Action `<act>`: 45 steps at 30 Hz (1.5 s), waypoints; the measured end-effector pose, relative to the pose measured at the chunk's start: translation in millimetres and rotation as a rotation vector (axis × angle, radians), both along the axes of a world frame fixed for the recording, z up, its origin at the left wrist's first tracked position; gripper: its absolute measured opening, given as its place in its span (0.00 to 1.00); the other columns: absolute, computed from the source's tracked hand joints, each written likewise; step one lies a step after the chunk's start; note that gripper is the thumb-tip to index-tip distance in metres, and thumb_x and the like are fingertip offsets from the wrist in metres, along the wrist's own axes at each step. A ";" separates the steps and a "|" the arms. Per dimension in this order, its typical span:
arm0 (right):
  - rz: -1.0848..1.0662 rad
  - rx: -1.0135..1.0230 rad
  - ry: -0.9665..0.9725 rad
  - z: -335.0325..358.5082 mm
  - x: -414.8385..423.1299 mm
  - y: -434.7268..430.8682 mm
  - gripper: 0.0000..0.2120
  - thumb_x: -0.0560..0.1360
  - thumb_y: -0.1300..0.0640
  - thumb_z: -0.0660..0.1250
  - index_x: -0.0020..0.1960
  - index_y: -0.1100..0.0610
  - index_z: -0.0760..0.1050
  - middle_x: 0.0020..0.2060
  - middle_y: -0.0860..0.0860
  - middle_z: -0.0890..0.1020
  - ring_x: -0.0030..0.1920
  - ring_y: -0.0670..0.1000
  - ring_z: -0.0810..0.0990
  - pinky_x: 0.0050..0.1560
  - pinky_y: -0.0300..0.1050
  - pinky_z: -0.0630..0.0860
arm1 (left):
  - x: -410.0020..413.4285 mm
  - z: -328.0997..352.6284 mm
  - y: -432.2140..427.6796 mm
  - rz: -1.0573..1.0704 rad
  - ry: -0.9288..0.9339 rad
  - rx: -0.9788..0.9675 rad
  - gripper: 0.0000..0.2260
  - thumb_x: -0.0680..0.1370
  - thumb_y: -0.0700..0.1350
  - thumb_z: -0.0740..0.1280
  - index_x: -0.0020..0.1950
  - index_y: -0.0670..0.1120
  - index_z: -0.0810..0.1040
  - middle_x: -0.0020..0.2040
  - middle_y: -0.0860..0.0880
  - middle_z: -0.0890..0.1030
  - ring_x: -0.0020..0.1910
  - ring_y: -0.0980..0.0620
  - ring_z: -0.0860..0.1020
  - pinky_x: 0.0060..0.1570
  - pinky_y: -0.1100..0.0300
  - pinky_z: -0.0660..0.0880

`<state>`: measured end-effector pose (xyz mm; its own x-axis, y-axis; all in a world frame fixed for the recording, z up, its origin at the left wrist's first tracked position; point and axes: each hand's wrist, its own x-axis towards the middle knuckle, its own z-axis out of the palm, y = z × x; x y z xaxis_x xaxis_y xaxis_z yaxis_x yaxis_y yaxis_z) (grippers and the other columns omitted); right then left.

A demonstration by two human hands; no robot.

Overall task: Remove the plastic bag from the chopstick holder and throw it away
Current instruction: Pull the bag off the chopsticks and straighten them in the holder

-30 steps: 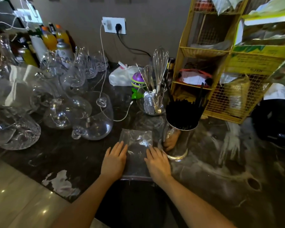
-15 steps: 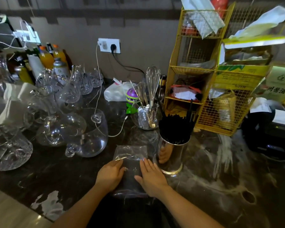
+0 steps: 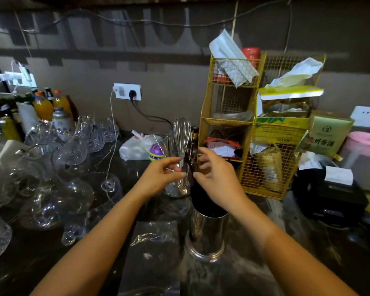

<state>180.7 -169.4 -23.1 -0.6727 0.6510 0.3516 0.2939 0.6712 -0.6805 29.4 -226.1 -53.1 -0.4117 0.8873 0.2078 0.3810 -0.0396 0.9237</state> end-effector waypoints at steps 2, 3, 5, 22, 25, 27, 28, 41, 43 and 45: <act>-0.028 -0.028 -0.096 4.1 -1.7 11.3 0.32 0.71 0.59 0.68 0.71 0.55 0.58 0.63 0.54 0.73 0.55 0.52 0.75 0.54 0.42 0.70 | 4.0 8.1 8.1 -0.048 0.033 -0.061 0.21 0.70 0.39 0.69 0.62 0.45 0.70 0.39 0.50 0.77 0.40 0.55 0.77 0.46 0.65 0.74; -0.031 -0.032 -0.151 4.1 -3.3 15.0 0.31 0.71 0.59 0.68 0.70 0.56 0.60 0.62 0.55 0.73 0.54 0.52 0.75 0.52 0.41 0.69 | 4.6 9.9 11.6 -0.065 0.056 -0.091 0.19 0.70 0.40 0.70 0.59 0.43 0.72 0.38 0.49 0.77 0.39 0.55 0.76 0.48 0.62 0.74; -0.044 -0.015 -0.240 0.9 -6.8 20.8 0.28 0.70 0.59 0.69 0.67 0.58 0.64 0.61 0.56 0.75 0.55 0.55 0.76 0.50 0.42 0.69 | 3.9 11.1 18.2 -0.093 0.102 -0.122 0.10 0.69 0.39 0.70 0.49 0.39 0.76 0.38 0.46 0.77 0.40 0.51 0.76 0.51 0.54 0.74; -0.055 0.011 -0.225 -10.1 -19.4 43.6 0.08 0.72 0.58 0.66 0.46 0.63 0.79 0.43 0.60 0.82 0.46 0.57 0.79 0.47 0.51 0.76 | 4.2 20.9 41.3 -0.100 0.212 -0.087 0.07 0.71 0.38 0.68 0.39 0.34 0.75 0.45 0.28 0.79 0.40 0.45 0.76 0.48 0.44 0.75; -0.040 0.026 -0.139 1.3 -16.2 43.2 0.07 0.72 0.59 0.67 0.45 0.63 0.78 0.38 0.57 0.79 0.41 0.54 0.77 0.43 0.46 0.72 | 6.6 33.6 42.1 -0.123 0.187 -0.039 0.05 0.71 0.38 0.68 0.37 0.38 0.74 0.38 0.35 0.78 0.38 0.46 0.75 0.44 0.47 0.75; -0.032 0.036 -0.079 12.1 -13.7 42.6 0.07 0.72 0.60 0.66 0.45 0.63 0.78 0.35 0.56 0.78 0.38 0.53 0.75 0.40 0.44 0.70 | 8.9 44.6 43.8 -0.138 0.160 0.021 0.08 0.71 0.37 0.67 0.33 0.43 0.72 0.34 0.40 0.75 0.32 0.52 0.75 0.36 0.59 0.73; -0.032 0.047 -0.046 17.7 -12.4 43.0 0.06 0.72 0.60 0.66 0.44 0.63 0.78 0.35 0.58 0.79 0.36 0.53 0.75 0.39 0.45 0.71 | 11.3 51.1 44.0 -0.146 0.146 0.058 0.09 0.71 0.37 0.67 0.32 0.45 0.71 0.32 0.43 0.75 0.28 0.57 0.75 0.32 0.65 0.73; -0.104 -0.137 0.669 66.2 17.8 50.5 0.07 0.73 0.62 0.65 0.37 0.55 0.73 0.32 0.52 0.79 0.27 0.40 0.80 0.33 0.32 0.79 | 46.3 78.6 25.6 -0.042 0.053 0.354 0.12 0.75 0.40 0.64 0.31 0.46 0.75 0.21 0.55 0.77 0.22 0.63 0.72 0.25 0.74 0.67; -0.133 -0.306 0.851 65.2 21.9 51.3 0.08 0.74 0.63 0.64 0.37 0.55 0.72 0.32 0.51 0.79 0.29 0.40 0.81 0.33 0.31 0.79 | 49.9 67.8 24.5 -0.038 -0.007 0.270 0.12 0.75 0.42 0.63 0.31 0.48 0.77 0.24 0.54 0.79 0.22 0.61 0.74 0.25 0.72 0.69; -0.150 -0.518 0.979 59.8 22.9 51.0 0.08 0.74 0.63 0.63 0.37 0.56 0.72 0.33 0.52 0.79 0.30 0.41 0.81 0.34 0.31 0.79 | 51.7 58.8 26.8 -0.025 -0.121 0.196 0.08 0.75 0.44 0.63 0.37 0.50 0.79 0.34 0.52 0.82 0.28 0.61 0.79 0.28 0.70 0.74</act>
